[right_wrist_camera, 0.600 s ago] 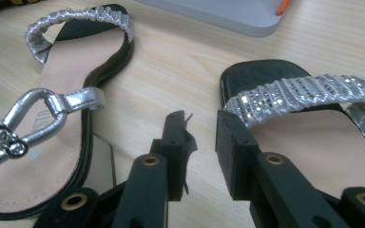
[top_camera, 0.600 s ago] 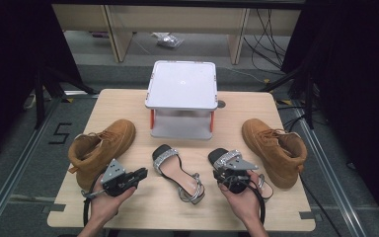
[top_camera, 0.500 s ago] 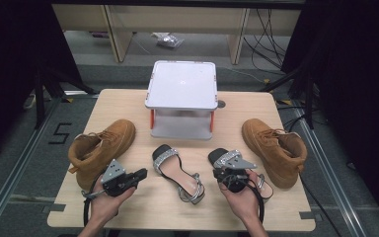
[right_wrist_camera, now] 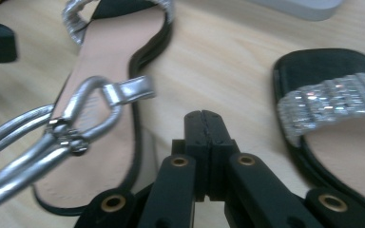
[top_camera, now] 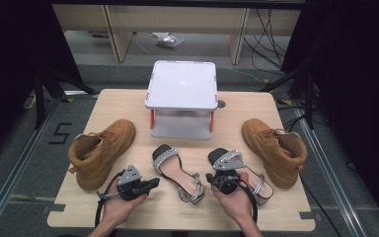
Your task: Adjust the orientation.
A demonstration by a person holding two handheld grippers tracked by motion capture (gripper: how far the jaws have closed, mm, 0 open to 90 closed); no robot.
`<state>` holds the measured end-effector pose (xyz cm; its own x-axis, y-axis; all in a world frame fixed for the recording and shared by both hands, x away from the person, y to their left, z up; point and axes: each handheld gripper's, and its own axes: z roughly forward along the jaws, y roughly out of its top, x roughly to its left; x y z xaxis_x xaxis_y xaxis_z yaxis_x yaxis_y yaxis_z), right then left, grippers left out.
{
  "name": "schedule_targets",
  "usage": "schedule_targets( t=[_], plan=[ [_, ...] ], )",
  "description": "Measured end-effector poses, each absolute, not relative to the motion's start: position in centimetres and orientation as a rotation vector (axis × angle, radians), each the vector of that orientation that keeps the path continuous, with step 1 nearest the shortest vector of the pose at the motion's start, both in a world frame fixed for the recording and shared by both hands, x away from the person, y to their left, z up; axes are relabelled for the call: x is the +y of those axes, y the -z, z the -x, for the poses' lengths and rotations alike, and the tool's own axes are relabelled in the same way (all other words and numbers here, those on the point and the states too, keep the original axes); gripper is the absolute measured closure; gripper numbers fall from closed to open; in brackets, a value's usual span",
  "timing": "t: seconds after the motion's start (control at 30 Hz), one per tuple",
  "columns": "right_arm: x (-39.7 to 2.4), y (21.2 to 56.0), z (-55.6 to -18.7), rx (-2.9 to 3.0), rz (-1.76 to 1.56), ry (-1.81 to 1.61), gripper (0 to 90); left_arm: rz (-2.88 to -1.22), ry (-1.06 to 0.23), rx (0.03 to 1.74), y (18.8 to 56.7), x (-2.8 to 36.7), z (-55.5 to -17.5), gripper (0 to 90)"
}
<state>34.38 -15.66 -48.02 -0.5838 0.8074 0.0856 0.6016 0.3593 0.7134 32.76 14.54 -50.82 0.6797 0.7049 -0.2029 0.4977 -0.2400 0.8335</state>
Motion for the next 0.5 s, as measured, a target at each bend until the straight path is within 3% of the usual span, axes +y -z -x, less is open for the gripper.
schedule_targets(
  t=[0.5],
  plan=[
    [-14.3,48.6,-34.1,2.42,-1.267,-1.02,90.0,-1.981,-0.17,0.953,51.6,11.8,-35.0,89.5]
  ],
)
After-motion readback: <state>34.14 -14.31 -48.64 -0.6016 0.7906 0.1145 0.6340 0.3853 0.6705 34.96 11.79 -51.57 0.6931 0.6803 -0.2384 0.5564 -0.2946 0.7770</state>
